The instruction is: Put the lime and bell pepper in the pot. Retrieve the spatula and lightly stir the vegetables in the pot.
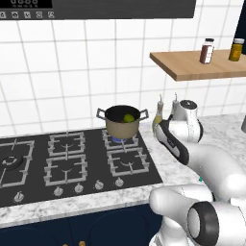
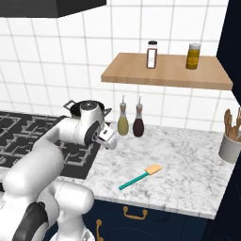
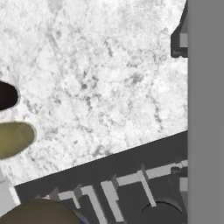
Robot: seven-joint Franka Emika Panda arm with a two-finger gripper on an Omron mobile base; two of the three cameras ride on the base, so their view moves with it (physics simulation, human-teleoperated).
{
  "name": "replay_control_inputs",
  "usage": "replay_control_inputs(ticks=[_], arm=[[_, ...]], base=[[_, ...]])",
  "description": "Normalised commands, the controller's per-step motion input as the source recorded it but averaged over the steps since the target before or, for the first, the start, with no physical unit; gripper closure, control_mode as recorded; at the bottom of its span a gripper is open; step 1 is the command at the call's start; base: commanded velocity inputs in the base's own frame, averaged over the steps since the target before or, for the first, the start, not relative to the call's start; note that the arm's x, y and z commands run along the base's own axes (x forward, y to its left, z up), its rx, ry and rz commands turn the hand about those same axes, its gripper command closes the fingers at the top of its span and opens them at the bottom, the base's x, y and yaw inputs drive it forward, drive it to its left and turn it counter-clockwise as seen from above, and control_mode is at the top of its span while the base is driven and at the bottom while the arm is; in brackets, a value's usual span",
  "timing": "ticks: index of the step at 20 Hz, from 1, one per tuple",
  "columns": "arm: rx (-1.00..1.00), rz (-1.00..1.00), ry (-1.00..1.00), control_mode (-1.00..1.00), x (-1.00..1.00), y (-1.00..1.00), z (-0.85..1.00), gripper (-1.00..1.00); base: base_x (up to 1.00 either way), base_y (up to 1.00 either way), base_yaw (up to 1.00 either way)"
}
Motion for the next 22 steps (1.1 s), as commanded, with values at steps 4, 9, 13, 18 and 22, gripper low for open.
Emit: replay_control_inputs(ticks=[4, 9, 13, 18, 22], arm=[[0.06, -0.28, 0.20, -1.00, -1.00, -0.94, -0.44, -1.00], [0.04, -0.19, 0.20, -1.00, -0.57, -0.79, -0.42, -1.00], [0.03, -0.05, 0.12, -1.00, -0.05, -0.54, -0.45, -1.00], [0.00, -0.03, 0.15, -1.00, 0.04, -0.49, -0.54, -1.00], [0.01, 0.00, 0.03, -1.00, 0.26, -0.29, -0.22, -1.00]], base=[[0.00, 0.00, 0.00], [0.00, 0.00, 0.00], [0.00, 0.00, 0.00], [0.00, 0.00, 0.00], [0.00, 0.00, 0.00]])
